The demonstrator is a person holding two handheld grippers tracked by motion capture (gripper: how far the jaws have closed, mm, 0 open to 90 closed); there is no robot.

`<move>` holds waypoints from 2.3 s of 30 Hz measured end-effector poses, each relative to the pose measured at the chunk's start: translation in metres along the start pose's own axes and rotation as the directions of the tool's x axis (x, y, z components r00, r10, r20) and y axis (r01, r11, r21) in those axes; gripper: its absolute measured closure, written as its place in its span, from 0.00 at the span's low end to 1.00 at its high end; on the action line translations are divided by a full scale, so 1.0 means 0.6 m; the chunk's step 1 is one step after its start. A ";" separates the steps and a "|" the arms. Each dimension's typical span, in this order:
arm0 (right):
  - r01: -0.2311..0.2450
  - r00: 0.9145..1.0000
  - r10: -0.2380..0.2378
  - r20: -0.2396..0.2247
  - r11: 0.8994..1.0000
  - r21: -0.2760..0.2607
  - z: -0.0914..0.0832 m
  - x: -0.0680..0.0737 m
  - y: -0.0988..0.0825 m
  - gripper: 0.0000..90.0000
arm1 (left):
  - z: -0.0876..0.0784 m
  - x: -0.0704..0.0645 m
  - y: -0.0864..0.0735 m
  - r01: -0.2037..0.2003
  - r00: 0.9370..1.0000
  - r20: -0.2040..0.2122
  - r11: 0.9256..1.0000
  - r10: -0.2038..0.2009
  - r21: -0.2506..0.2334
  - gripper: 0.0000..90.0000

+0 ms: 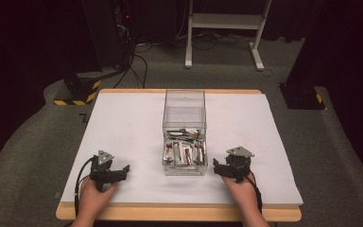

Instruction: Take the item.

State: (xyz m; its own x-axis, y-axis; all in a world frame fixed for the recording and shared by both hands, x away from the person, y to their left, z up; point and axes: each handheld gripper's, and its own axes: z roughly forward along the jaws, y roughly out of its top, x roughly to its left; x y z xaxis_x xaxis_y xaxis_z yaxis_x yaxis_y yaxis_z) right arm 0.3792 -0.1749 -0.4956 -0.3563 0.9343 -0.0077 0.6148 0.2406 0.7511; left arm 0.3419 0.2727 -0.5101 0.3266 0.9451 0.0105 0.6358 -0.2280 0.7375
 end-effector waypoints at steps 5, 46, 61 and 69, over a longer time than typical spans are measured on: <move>-0.003 1.000 0.003 -0.011 1.000 -0.018 -0.006 -0.001 0.002 0.15 | 0.000 0.000 0.000 -0.001 1.000 0.000 1.000 0.001 0.001 0.15; 0.013 1.000 -0.017 -0.024 0.989 -0.147 -0.070 -0.006 0.038 0.17 | 0.000 0.001 0.000 -0.004 1.000 0.001 1.000 0.004 0.003 0.15; 0.023 0.998 -0.034 -0.061 0.985 -0.174 -0.080 0.012 0.061 0.17 | 0.000 0.001 0.000 -0.005 1.000 0.000 1.000 0.005 0.003 0.15; 0.033 0.995 -0.051 -0.081 0.979 -0.203 -0.091 0.025 0.086 0.17 | 0.000 0.001 0.000 -0.001 1.000 0.000 1.000 0.001 0.000 0.15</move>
State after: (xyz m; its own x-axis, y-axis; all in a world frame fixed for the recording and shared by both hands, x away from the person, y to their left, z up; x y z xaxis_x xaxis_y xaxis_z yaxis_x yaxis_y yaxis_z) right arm 0.3673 -0.1628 -0.4207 -0.4429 0.8965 0.0078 0.4472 0.2134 0.8686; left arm 0.3421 0.2730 -0.5100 0.3269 0.9450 0.0111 0.6355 -0.2285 0.7375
